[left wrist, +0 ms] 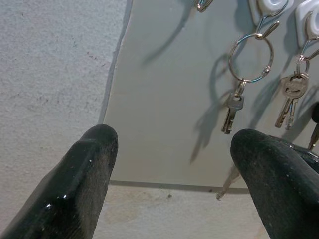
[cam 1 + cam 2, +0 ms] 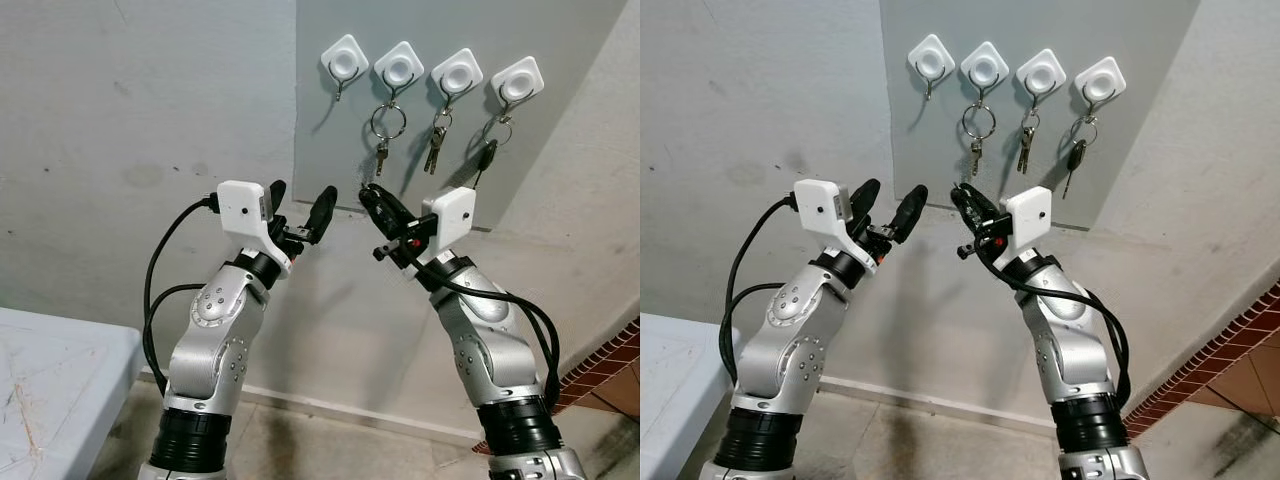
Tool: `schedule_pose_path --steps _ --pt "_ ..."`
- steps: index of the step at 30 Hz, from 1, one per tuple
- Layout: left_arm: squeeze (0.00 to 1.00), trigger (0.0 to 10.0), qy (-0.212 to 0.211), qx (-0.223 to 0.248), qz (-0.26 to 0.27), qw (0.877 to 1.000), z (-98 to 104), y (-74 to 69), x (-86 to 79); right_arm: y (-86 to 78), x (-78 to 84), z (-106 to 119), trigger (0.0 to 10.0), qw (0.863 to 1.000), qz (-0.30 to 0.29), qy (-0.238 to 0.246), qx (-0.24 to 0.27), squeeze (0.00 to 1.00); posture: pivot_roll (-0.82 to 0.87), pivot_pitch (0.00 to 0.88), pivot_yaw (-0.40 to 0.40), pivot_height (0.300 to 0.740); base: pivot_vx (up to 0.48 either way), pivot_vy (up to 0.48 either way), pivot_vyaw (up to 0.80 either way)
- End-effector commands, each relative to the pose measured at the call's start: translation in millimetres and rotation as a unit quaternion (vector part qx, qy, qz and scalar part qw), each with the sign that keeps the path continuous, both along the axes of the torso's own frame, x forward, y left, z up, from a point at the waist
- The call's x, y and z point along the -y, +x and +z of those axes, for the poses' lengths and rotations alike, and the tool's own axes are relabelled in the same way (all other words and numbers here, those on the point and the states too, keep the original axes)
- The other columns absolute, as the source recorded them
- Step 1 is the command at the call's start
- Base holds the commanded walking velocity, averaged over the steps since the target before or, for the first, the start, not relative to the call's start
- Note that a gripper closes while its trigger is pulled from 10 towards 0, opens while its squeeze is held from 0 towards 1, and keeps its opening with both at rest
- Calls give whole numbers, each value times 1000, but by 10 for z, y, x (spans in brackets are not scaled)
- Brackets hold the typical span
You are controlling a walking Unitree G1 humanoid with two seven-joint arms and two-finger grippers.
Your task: Hang keys on a hook
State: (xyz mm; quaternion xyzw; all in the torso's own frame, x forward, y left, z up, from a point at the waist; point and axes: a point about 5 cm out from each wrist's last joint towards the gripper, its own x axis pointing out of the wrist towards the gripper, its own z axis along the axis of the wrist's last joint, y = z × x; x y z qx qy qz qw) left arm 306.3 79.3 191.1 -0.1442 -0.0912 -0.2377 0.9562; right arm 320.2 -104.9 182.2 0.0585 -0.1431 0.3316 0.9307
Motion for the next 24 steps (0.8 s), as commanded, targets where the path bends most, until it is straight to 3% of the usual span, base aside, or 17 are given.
schedule_pose_path --steps 1,8,24 --pt "0 10000 1 10 -4 1000 75 -10 21 9 -91 106 10000 999 35 10 10 0 0 0 -37 740 0 0 0" --pt "0 10000 4 18 -7 1000 143 19 37 30 -228 319 10000 995 90 36 31 0 9 0 -44 740 0 0 0" --pt "0 10000 17 36 -26 999 219 0 -14 97 -196 520 10000 993 77 71 56 0 15 0 -48 740 0 0 0"
